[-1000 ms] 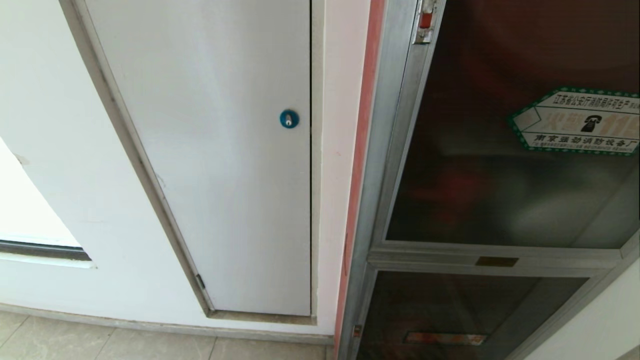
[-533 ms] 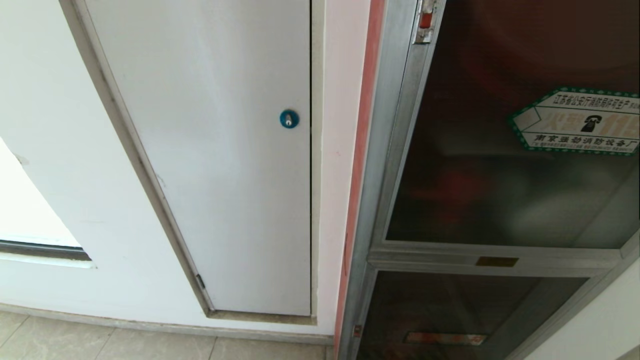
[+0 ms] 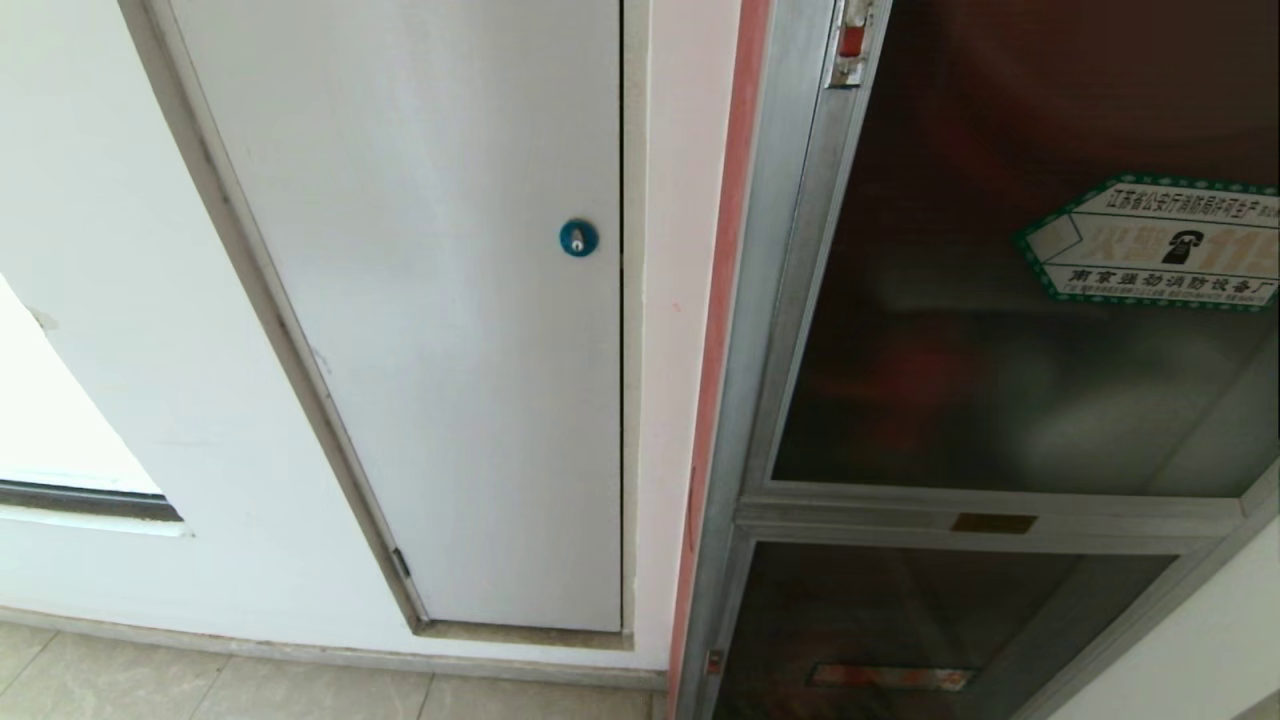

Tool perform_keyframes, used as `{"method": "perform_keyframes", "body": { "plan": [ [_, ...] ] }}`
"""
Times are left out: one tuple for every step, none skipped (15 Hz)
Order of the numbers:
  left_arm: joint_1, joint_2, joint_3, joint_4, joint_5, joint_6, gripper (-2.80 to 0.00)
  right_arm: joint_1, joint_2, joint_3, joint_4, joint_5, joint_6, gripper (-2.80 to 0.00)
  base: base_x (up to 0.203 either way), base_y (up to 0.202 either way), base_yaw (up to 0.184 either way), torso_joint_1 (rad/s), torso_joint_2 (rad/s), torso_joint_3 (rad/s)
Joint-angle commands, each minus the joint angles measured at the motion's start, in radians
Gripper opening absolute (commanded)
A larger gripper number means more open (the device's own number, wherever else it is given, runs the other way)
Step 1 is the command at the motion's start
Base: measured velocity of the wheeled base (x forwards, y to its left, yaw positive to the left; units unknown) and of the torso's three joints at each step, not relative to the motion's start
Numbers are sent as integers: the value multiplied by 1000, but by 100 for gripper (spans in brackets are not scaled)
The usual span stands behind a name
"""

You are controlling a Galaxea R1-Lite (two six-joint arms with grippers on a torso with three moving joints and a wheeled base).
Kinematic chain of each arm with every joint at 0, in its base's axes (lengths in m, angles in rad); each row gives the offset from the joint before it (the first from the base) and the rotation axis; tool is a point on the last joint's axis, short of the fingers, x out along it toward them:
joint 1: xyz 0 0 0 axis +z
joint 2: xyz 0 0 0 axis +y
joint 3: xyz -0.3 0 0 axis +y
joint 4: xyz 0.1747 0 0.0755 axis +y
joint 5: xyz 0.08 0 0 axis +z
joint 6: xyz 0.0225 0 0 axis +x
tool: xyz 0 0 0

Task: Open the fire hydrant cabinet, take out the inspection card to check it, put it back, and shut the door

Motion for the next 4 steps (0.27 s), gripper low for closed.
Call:
{"method": "perform_keyframes", "body": {
  "plan": [
    [0, 1, 0, 0, 0, 0, -280, 0, 0, 0, 0, 0, 0, -280, 0, 0, 0, 0, 0, 0],
    [0, 1, 0, 0, 0, 0, -280, 0, 0, 0, 0, 0, 0, -280, 0, 0, 0, 0, 0, 0],
    [0, 1, 0, 0, 0, 0, -280, 0, 0, 0, 0, 0, 0, -280, 0, 0, 0, 0, 0, 0],
    [0, 1, 0, 0, 0, 0, -280, 0, 0, 0, 0, 0, 0, -280, 0, 0, 0, 0, 0, 0]
  ]
}}
